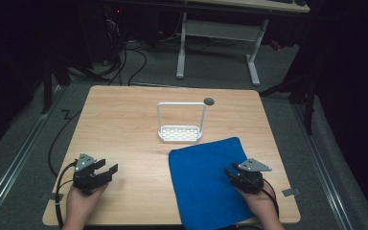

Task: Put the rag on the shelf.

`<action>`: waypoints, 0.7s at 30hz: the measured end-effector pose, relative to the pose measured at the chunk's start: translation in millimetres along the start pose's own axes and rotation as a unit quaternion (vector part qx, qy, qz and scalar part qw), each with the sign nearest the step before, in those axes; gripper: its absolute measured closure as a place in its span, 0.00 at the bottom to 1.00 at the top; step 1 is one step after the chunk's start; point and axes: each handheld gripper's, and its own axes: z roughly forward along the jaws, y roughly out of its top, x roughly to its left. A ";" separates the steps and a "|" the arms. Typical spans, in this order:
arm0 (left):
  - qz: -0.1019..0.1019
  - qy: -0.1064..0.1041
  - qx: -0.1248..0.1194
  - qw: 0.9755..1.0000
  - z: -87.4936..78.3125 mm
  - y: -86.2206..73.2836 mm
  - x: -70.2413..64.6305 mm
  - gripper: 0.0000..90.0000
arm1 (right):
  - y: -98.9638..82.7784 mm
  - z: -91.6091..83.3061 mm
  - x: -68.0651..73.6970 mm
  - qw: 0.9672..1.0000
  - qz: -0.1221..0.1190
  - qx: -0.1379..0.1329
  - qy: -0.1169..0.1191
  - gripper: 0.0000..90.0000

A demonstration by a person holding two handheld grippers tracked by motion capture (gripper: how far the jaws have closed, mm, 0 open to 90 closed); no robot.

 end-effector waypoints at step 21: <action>0.031 -0.111 0.014 0.993 23.4 4.4 -73.1 0.57 | -3.0 -8.0 -17.5 1.000 0.018 -0.016 0.005 0.60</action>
